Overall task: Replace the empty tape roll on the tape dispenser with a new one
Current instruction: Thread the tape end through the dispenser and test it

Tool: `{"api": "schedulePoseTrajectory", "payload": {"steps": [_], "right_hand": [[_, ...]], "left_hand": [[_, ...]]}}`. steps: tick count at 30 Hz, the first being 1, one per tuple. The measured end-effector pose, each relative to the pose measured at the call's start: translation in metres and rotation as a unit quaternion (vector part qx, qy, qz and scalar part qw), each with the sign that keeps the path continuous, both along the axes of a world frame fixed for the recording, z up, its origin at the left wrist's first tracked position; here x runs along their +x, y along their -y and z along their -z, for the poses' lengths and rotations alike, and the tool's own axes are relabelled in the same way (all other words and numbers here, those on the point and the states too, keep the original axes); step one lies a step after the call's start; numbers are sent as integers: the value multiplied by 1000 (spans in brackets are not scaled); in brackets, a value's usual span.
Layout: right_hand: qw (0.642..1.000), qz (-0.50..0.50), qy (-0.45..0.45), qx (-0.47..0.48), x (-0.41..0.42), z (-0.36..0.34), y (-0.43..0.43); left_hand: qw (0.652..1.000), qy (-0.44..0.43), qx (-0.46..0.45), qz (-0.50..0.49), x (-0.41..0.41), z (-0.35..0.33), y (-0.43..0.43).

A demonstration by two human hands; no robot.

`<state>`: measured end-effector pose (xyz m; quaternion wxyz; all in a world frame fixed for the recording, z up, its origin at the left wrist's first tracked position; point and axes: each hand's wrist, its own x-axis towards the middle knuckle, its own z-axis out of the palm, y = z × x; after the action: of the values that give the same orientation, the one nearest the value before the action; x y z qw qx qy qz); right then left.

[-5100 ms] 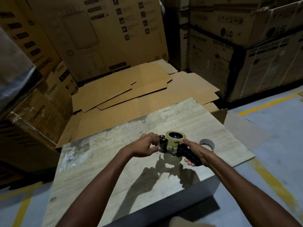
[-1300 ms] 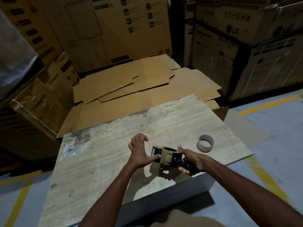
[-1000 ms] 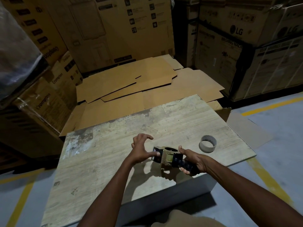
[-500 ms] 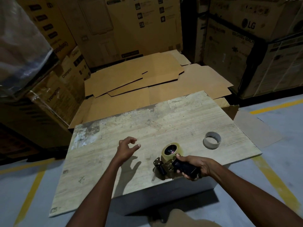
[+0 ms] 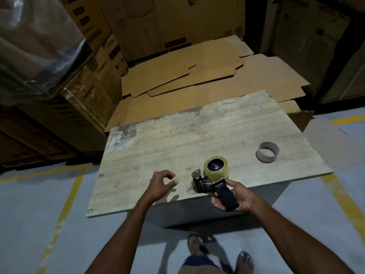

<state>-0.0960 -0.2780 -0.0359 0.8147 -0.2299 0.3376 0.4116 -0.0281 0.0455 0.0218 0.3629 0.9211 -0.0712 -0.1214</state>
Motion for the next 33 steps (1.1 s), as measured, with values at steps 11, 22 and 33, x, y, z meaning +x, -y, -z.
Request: {"api": "schedulePoseTrajectory", "payload": {"steps": [11, 22, 33], "right_hand": [[991, -48, 79, -93, -12, -49, -14], [910, -142, 188, -340, -10, -175, -24], [775, -211, 280, -525, -14, -256, -30]], "left_hand": [[999, 3, -24, 30, -2, -3, -25], [988, -58, -121, 72, -13, 5, -23], [900, -209, -381, -5, -13, -31, 43]]}}
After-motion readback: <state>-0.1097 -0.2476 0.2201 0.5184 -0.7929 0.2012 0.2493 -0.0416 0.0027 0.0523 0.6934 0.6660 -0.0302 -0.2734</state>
